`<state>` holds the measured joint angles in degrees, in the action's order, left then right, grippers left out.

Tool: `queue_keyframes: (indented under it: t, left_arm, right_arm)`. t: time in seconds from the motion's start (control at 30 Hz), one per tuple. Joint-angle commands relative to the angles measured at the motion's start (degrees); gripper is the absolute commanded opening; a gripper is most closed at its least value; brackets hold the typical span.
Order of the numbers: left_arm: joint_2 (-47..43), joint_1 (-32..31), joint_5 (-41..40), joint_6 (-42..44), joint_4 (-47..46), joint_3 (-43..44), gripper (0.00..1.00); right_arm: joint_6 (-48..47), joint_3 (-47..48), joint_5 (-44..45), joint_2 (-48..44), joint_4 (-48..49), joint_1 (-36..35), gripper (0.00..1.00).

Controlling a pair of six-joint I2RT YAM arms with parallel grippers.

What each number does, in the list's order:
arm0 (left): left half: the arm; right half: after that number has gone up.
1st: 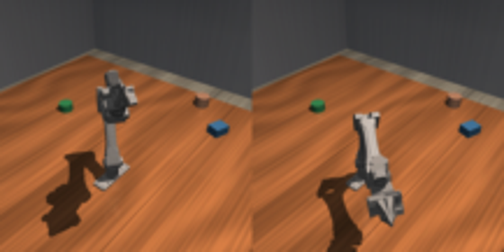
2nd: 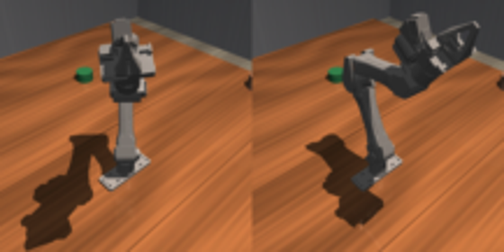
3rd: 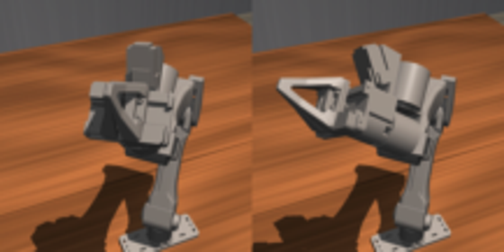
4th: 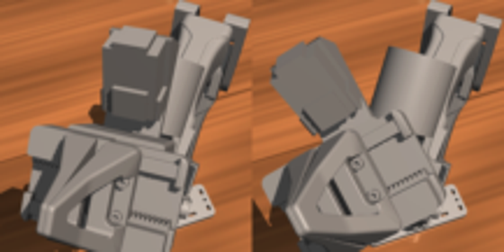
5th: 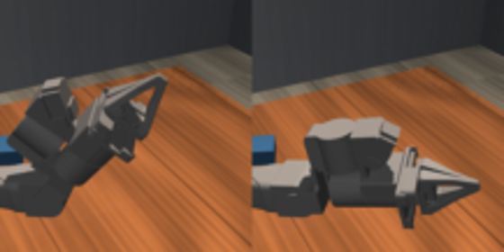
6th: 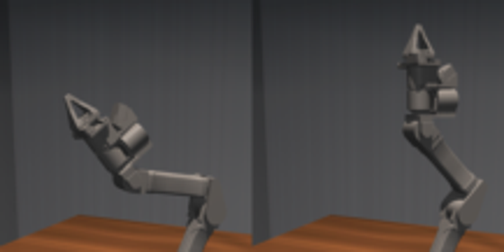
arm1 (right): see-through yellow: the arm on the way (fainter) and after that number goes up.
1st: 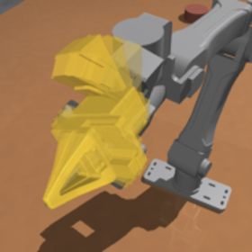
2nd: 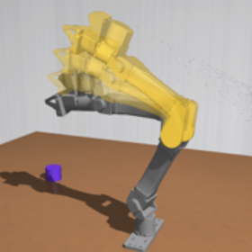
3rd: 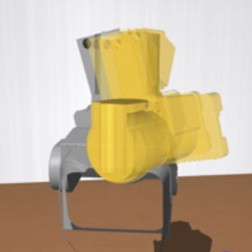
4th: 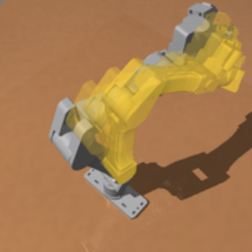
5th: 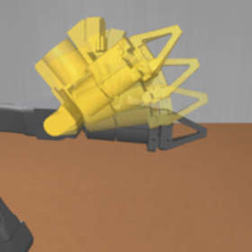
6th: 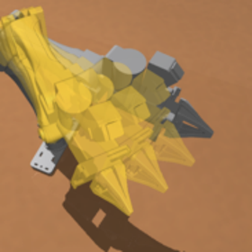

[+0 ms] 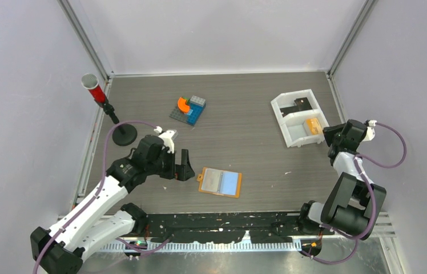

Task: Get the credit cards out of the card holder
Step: Place the credit card in the storage box, then remove the credit card from the card holder.

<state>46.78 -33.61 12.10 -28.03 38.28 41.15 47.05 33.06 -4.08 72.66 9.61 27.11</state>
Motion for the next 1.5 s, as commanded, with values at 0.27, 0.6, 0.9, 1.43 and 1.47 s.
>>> queue_keyframes:
  t: [0.27, 0.6, 0.9, 1.43, 1.47]
  left_arm:
    - [9.12, 0.32, 3.69, -0.80, -1.29, 1.31, 0.89]
    - [19.95, 0.12, 8.11, -5.19, -12.98, -1.19, 0.86]
    - [33.25, -0.80, 7.95, -5.82, -17.09, 1.20, 0.78]
    - [34.74, -1.95, 9.07, -7.34, -20.41, -1.08, 0.06]
    - [34.27, -2.08, 9.92, -8.02, -21.32, -1.60, 0.02]
  right_arm:
    - [-6.17, 8.05, -0.96, -6.69, -13.53, -2.87, 0.34]
    - [-7.39, 8.29, -0.69, -11.08, -19.65, -20.99, 0.34]
    - [-6.10, 4.42, -0.72, -14.49, -18.86, -41.71, 0.38]
    - [-4.52, 0.37, 0.73, -19.09, -20.72, -58.08, 0.46]
    - [-4.56, 0.48, 0.56, -18.71, -20.80, -58.38, 0.47]
